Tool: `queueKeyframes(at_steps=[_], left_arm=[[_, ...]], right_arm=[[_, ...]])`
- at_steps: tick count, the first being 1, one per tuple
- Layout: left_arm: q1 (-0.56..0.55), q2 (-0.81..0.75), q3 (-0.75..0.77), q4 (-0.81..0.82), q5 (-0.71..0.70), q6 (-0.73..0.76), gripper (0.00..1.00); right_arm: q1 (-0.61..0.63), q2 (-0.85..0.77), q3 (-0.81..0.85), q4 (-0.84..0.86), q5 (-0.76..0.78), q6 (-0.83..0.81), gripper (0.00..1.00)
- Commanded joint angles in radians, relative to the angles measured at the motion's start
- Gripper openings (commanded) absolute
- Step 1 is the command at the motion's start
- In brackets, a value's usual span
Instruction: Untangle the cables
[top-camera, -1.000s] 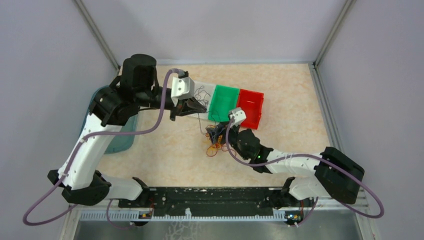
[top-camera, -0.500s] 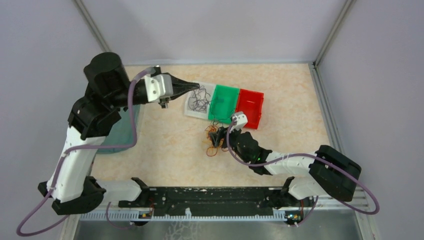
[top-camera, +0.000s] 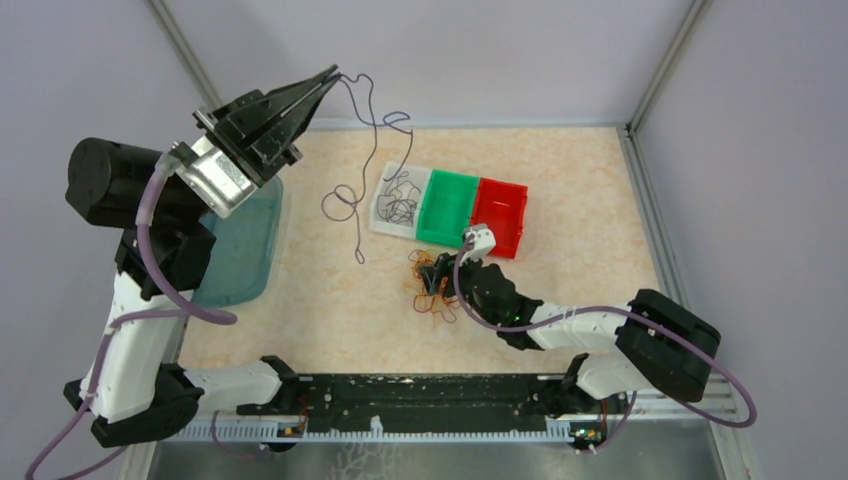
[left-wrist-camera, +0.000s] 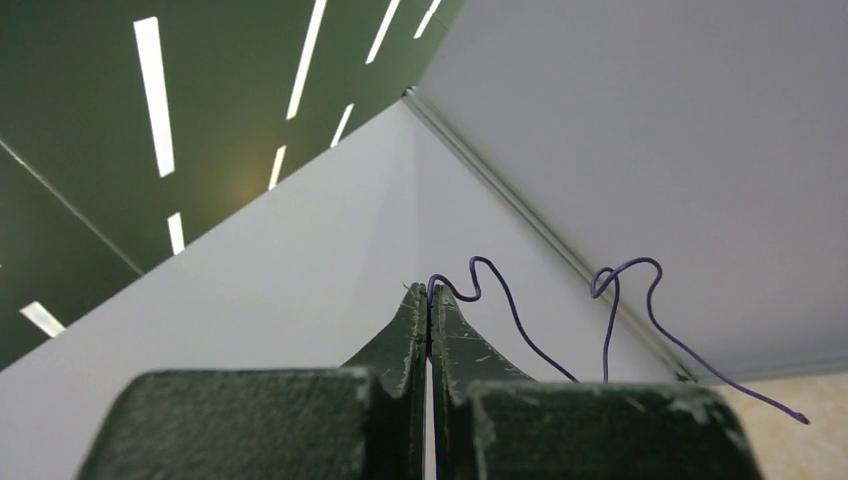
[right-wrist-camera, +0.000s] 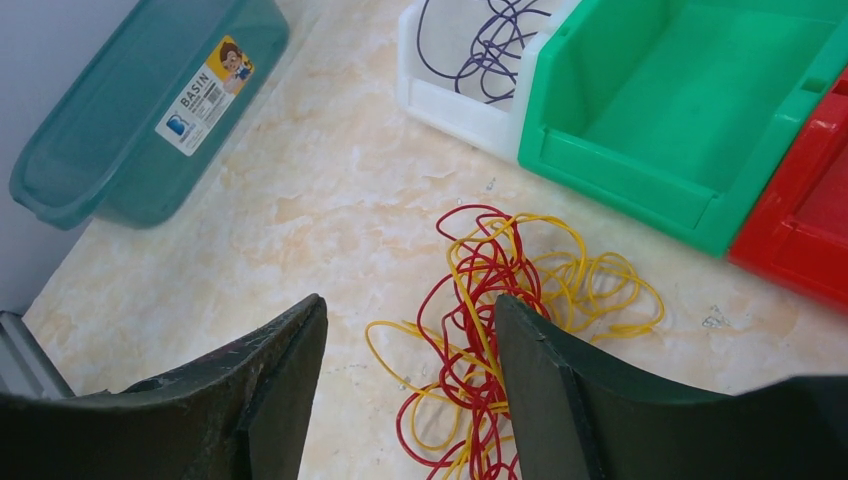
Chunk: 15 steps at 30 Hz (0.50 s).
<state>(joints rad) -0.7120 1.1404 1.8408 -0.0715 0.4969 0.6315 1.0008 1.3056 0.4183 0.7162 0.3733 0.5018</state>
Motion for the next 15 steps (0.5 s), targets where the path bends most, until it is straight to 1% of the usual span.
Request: queueKeyframes(at_steps=[1, 4, 6, 9, 12, 15], left_arm=[[-0.006, 0.051, 0.09, 0.078, -0.055, 0.052, 0.0], [-0.006, 0.05, 0.068, 0.067, -0.068, 0.077, 0.0], [-0.006, 0.035, 0.017, 0.082, -0.102, 0.074, 0.0], [-0.006, -0.002, -0.112, 0.076, -0.166, 0.023, 0.0], [-0.006, -0.051, -0.285, 0.102, -0.217, 0.01, 0.0], [-0.006, -0.051, -0.39, 0.137, -0.32, 0.004, 0.0]], right_arm=[[0.01, 0.008, -0.001, 0.036, 0.003, 0.026, 0.63], [0.01, -0.011, 0.007, 0.015, 0.004, 0.026, 0.64], [0.009, -0.034, 0.01, -0.006, 0.012, 0.022, 0.66], [0.009, -0.084, 0.016, -0.055, 0.038, 0.007, 0.68], [0.009, -0.137, 0.02, -0.096, 0.07, -0.012, 0.7], [0.009, -0.19, 0.019, -0.128, 0.091, -0.03, 0.72]])
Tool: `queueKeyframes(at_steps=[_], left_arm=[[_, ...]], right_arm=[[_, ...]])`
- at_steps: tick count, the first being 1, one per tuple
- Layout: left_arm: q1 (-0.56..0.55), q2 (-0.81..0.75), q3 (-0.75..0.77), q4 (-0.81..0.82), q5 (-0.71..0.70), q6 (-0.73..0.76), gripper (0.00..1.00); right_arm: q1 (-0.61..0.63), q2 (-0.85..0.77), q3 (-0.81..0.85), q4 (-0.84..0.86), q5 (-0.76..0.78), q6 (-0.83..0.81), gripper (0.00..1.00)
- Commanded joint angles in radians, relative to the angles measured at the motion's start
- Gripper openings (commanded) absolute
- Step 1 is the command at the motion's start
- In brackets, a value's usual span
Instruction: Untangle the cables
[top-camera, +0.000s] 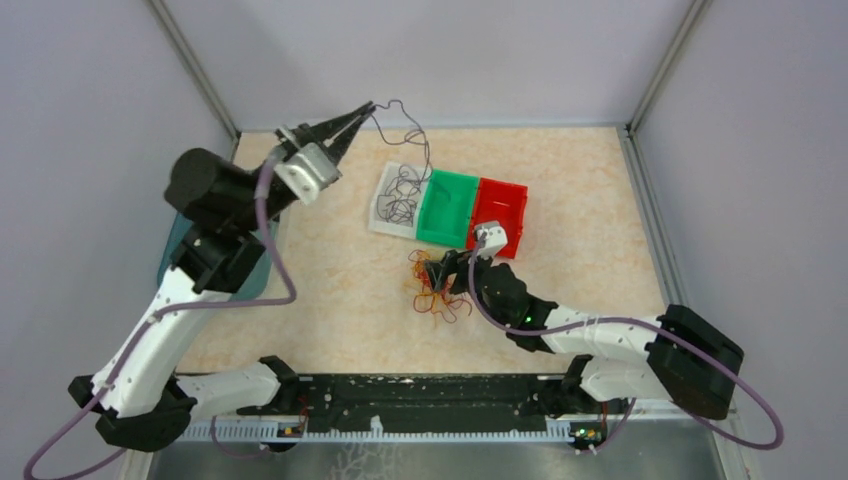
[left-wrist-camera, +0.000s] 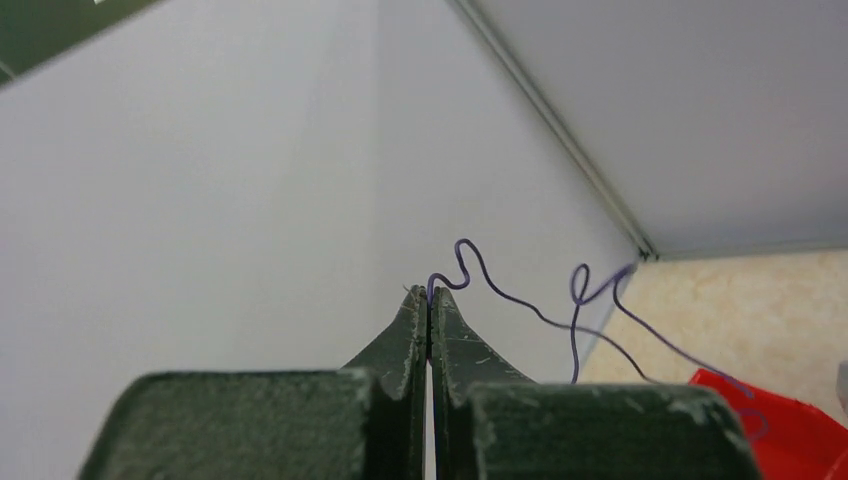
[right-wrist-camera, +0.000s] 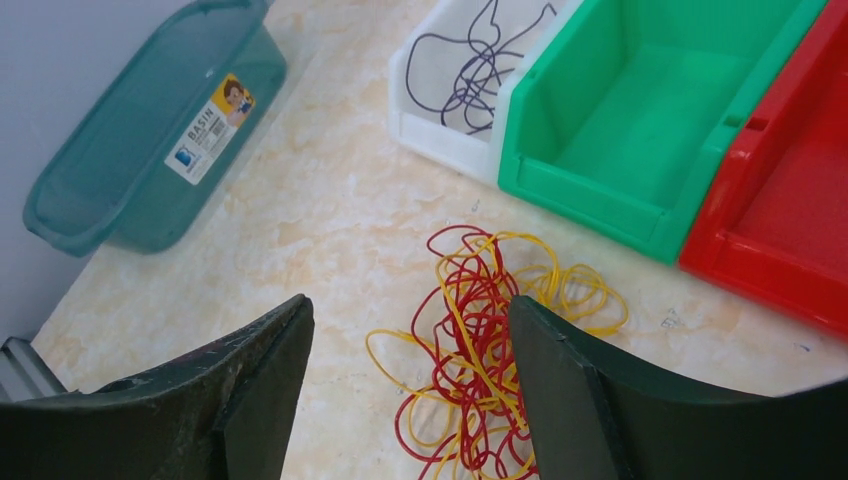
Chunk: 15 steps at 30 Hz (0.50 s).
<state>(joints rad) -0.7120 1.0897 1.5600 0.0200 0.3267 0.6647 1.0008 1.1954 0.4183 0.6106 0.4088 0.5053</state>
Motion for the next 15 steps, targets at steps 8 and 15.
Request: queueKeyframes(at_steps=[8, 15], left_arm=[[-0.002, 0.128, -0.152, -0.015, -0.349, -0.002, 0.0], [0.069, 0.215, -0.186, 0.002, -0.398, 0.016, 0.0]], right_arm=[[-0.029, -0.126, 0.062, -0.146, 0.058, -0.035, 0.74], [-0.064, -0.103, 0.172, -0.349, 0.081, -0.013, 0.73]])
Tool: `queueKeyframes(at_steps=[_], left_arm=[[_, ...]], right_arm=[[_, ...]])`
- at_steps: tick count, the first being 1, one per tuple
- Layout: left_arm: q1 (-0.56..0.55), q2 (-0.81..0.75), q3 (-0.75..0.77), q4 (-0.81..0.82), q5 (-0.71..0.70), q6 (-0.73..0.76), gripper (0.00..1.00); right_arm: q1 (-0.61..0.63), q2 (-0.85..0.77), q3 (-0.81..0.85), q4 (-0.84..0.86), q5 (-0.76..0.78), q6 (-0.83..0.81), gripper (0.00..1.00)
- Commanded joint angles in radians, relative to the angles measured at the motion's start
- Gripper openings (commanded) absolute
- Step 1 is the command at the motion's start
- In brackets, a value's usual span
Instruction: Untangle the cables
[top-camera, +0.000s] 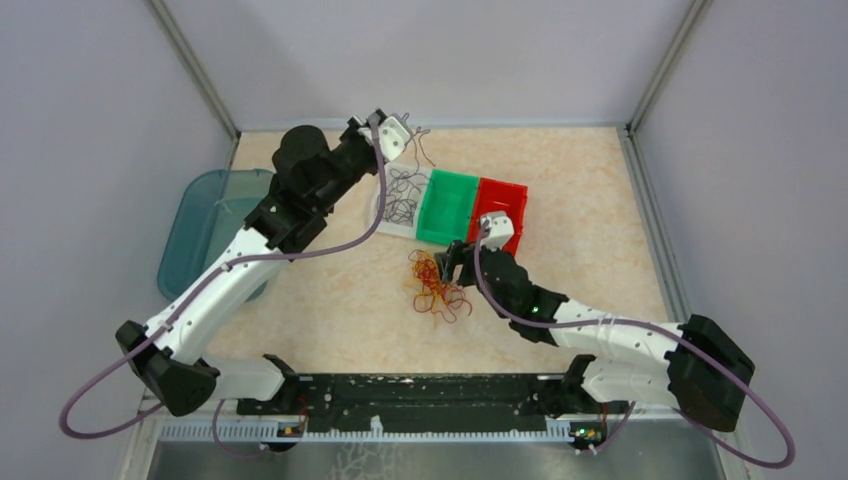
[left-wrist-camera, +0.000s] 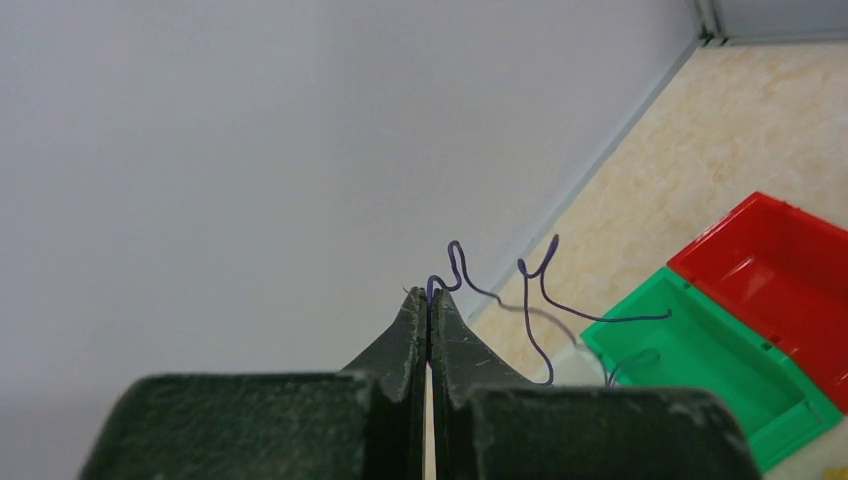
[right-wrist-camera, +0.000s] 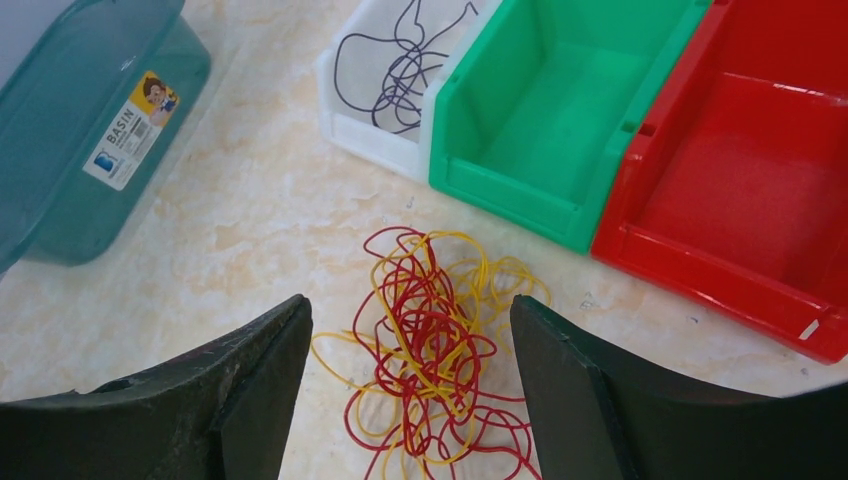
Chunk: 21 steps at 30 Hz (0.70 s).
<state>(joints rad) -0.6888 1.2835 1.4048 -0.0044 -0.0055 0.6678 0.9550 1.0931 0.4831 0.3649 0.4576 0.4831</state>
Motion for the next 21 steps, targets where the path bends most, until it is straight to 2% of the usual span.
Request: queueKeyframes(at_steps=[1, 11, 21], left_arm=[[0.062, 0.029, -0.043, 0.036, -0.061, 0.016, 0.0], [0.197, 0.139, -0.065, 0.076, -0.005, -0.007, 0.0], [0.251, 0.191, -0.064, 0.083, 0.05, -0.03, 0.0]], right_arm=[[-0.023, -0.001, 0.115, -0.114, 0.029, 0.009, 0.73], [-0.061, -0.014, 0.12, -0.143, -0.004, 0.037, 0.73], [-0.064, -0.009, 0.12, -0.149, -0.005, 0.051, 0.73]])
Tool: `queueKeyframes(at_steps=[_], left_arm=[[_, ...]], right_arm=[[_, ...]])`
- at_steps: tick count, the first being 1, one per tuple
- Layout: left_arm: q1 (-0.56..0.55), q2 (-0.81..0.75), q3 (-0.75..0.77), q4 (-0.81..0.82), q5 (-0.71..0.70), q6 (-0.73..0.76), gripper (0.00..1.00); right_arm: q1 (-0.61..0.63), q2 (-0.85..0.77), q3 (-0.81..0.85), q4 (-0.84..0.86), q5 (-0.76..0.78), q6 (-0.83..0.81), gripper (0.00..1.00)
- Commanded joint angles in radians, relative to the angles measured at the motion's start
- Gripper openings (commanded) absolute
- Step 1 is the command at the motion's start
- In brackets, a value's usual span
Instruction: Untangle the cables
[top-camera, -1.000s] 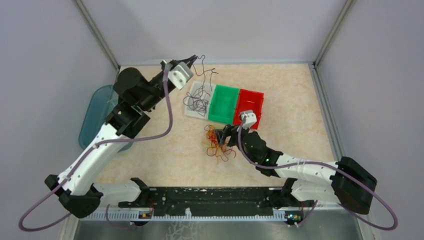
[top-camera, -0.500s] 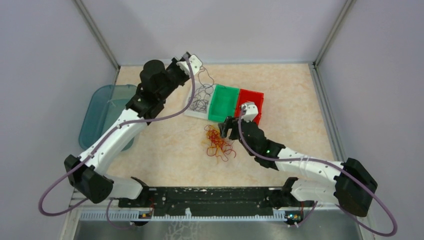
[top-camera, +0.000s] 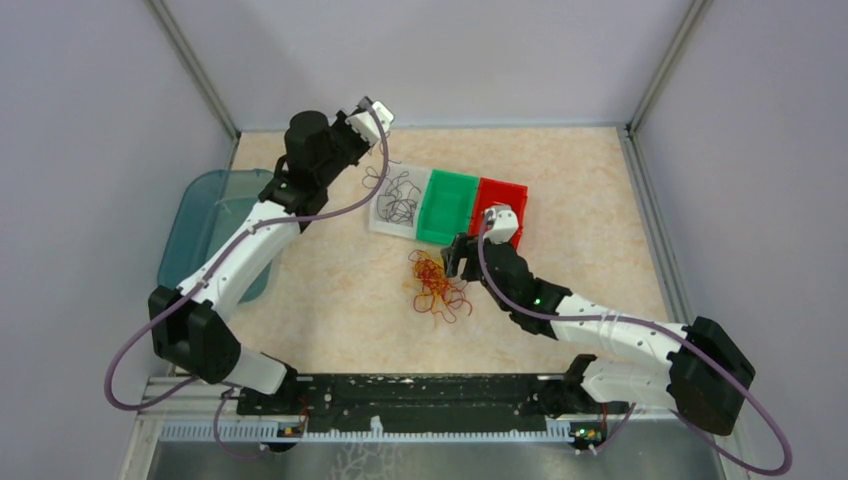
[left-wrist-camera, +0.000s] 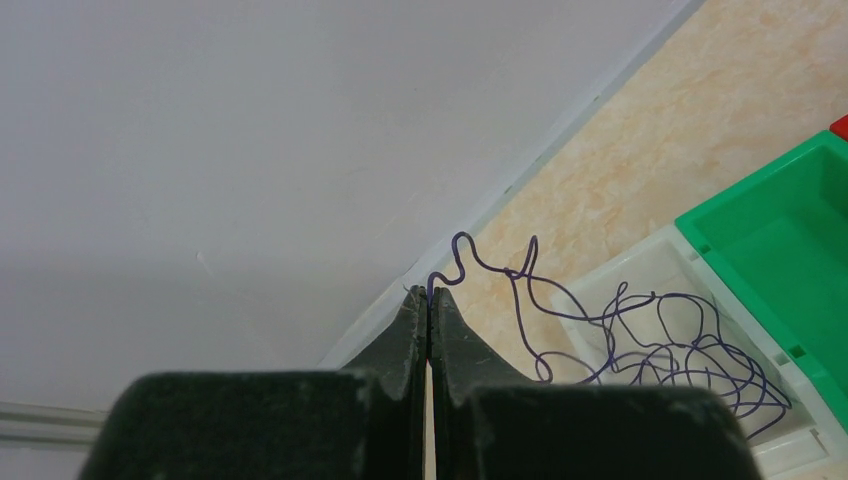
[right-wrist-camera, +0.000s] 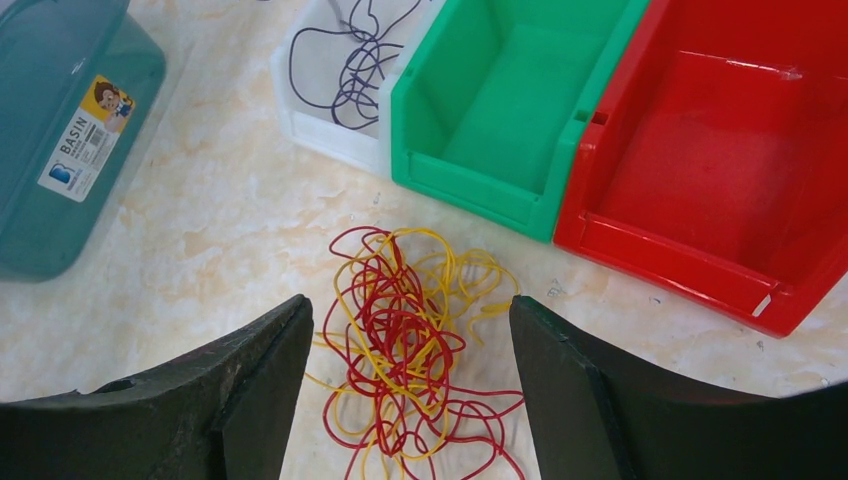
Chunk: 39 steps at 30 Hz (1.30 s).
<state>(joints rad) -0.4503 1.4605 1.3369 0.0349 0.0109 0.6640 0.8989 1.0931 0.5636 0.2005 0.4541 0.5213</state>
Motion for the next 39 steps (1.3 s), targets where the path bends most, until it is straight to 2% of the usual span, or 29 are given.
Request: queueKeyframes(at_steps=[1, 6, 16, 27, 34, 39], left_arm=[[0.014, 0.016, 0.002, 0.044, 0.037, -0.026, 0.0], [0.017, 0.038, 0.003, 0.037, 0.063, -0.043, 0.0], [0.013, 0.099, 0.072, -0.031, 0.196, -0.183, 0.01], [-0.016, 0.196, 0.164, -0.039, 0.215, -0.263, 0.0], [-0.033, 0.251, 0.158, -0.021, 0.128, -0.214, 0.0], [-0.032, 0.249, 0.022, 0.066, 0.018, -0.07, 0.0]], right_arm=[[-0.01, -0.011, 0.039, 0.013, -0.002, 0.013, 0.73], [-0.012, -0.028, 0.042, 0.004, 0.006, 0.014, 0.72], [-0.015, -0.049, 0.037, -0.014, 0.017, 0.013, 0.72], [-0.031, -0.071, 0.021, -0.016, 0.03, 0.004, 0.72], [-0.061, -0.094, -0.007, -0.01, 0.018, 0.008, 0.72], [-0.067, -0.091, -0.015, -0.001, 0.012, 0.01, 0.72]])
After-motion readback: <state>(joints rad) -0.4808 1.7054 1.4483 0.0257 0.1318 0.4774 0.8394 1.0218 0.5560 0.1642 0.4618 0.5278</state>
